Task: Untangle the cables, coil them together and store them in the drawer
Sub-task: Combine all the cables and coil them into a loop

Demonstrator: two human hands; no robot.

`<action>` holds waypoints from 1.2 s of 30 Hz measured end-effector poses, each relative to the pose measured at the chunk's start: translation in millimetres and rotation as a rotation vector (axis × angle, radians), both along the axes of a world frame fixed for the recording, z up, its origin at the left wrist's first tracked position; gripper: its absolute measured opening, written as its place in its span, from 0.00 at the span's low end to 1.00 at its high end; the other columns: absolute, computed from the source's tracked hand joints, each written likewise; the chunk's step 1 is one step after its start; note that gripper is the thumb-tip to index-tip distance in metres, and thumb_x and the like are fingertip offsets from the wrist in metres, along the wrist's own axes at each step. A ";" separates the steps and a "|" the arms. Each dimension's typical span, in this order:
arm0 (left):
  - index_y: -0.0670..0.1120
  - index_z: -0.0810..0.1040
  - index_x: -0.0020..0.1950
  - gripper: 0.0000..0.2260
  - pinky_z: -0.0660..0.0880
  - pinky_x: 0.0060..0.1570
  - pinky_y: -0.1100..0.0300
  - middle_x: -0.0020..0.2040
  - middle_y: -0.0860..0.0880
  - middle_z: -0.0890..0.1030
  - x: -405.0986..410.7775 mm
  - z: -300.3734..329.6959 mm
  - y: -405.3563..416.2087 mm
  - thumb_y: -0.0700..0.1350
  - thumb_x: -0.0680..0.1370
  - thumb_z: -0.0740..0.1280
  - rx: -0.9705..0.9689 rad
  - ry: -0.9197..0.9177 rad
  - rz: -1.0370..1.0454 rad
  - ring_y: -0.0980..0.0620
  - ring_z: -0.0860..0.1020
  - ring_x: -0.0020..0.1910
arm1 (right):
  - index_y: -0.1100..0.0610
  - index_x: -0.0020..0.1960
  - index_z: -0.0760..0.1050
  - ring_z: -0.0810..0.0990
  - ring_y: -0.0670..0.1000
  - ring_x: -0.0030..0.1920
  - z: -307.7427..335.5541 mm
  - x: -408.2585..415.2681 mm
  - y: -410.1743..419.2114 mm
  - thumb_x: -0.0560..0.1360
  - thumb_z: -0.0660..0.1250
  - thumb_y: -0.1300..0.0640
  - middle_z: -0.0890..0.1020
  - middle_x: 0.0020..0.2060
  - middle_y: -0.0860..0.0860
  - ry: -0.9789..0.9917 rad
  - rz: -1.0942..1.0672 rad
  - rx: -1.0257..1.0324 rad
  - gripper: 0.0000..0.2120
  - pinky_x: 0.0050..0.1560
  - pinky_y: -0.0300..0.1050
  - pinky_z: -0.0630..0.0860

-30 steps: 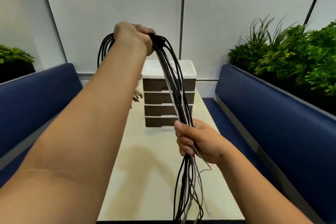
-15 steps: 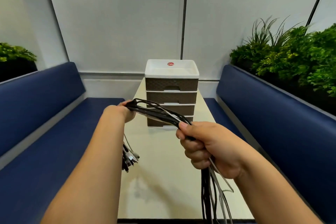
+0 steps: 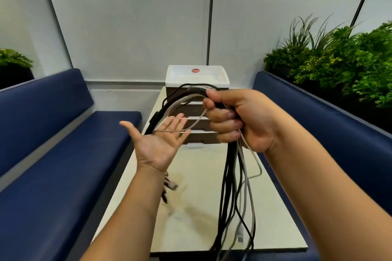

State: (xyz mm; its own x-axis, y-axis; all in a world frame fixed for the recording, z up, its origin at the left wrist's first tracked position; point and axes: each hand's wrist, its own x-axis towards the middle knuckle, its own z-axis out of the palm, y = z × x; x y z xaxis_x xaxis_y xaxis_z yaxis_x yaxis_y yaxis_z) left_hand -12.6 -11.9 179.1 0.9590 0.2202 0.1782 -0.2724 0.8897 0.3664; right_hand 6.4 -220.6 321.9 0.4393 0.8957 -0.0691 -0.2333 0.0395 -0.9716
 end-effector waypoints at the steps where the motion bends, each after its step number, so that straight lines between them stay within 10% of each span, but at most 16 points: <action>1: 0.34 0.59 0.75 0.63 0.54 0.74 0.37 0.71 0.34 0.70 0.2 6.6 -9.9 0.80 0.56 0.62 0.072 -0.035 -0.071 0.36 0.64 0.74 | 0.55 0.38 0.66 0.54 0.42 0.20 4.5 0.5 4.6 0.82 0.54 0.52 0.59 0.23 0.45 -0.018 -0.015 -0.004 0.15 0.20 0.35 0.52; 8: 0.35 0.75 0.55 0.43 0.78 0.52 0.46 0.50 0.34 0.82 -12.1 84.4 -56.7 0.72 0.59 0.66 0.313 -0.247 -0.398 0.36 0.82 0.52 | 0.55 0.38 0.66 0.55 0.42 0.18 9.6 6.1 27.0 0.82 0.54 0.53 0.60 0.22 0.45 -0.048 -0.063 0.000 0.15 0.19 0.35 0.51; 13: 0.40 0.81 0.61 0.49 0.73 0.62 0.54 0.60 0.42 0.79 -7.5 50.6 -60.5 0.78 0.69 0.44 0.602 0.130 -0.276 0.44 0.77 0.61 | 0.55 0.38 0.66 0.55 0.42 0.19 18.6 14.3 22.6 0.82 0.54 0.53 0.59 0.23 0.45 -0.055 -0.086 -0.006 0.15 0.20 0.35 0.52; 16: 0.39 0.75 0.66 0.37 0.69 0.66 0.45 0.64 0.40 0.78 -6.1 18.7 -48.0 0.69 0.79 0.49 0.686 0.325 -0.260 0.38 0.76 0.63 | 0.55 0.38 0.66 0.54 0.42 0.20 21.3 20.0 18.9 0.82 0.54 0.53 0.59 0.23 0.45 -0.060 -0.101 -0.026 0.15 0.20 0.35 0.51; 22: 0.44 0.74 0.38 0.20 0.70 0.31 0.62 0.37 0.44 0.83 -8.1 -14.2 -37.9 0.53 0.83 0.54 1.030 0.833 -0.092 0.51 0.75 0.30 | 0.55 0.37 0.67 0.48 0.44 0.26 19.5 30.8 12.4 0.82 0.55 0.53 0.57 0.25 0.45 -0.034 -0.148 -0.032 0.15 0.23 0.36 0.49; 25: 0.48 0.65 0.32 0.15 0.59 0.22 0.69 0.26 0.52 0.73 -5.3 -27.4 -26.2 0.47 0.79 0.56 0.631 0.976 -0.211 0.56 0.65 0.21 | 0.54 0.37 0.67 0.49 0.44 0.25 19.1 32.5 9.7 0.82 0.56 0.53 0.57 0.25 0.45 -0.033 -0.146 -0.024 0.15 0.23 0.36 0.49; 29: 0.47 0.65 0.30 0.17 0.56 0.17 0.72 0.24 0.52 0.69 -9.5 -38.6 -19.5 0.48 0.79 0.54 0.249 0.948 -0.237 0.58 0.61 0.17 | 0.55 0.38 0.67 0.50 0.44 0.24 20.3 31.0 7.8 0.82 0.55 0.54 0.57 0.25 0.45 -0.063 -0.134 -0.006 0.15 0.21 0.36 0.50; 36: 0.42 0.75 0.30 0.35 0.60 0.23 0.65 0.29 0.43 0.77 -34.3 33.6 -32.5 0.63 0.82 0.45 0.956 0.711 -0.019 0.53 0.66 0.21 | 0.55 0.38 0.67 0.53 0.43 0.22 12.7 27.8 8.8 0.82 0.55 0.53 0.58 0.25 0.45 -0.062 -0.097 -0.042 0.15 0.23 0.36 0.49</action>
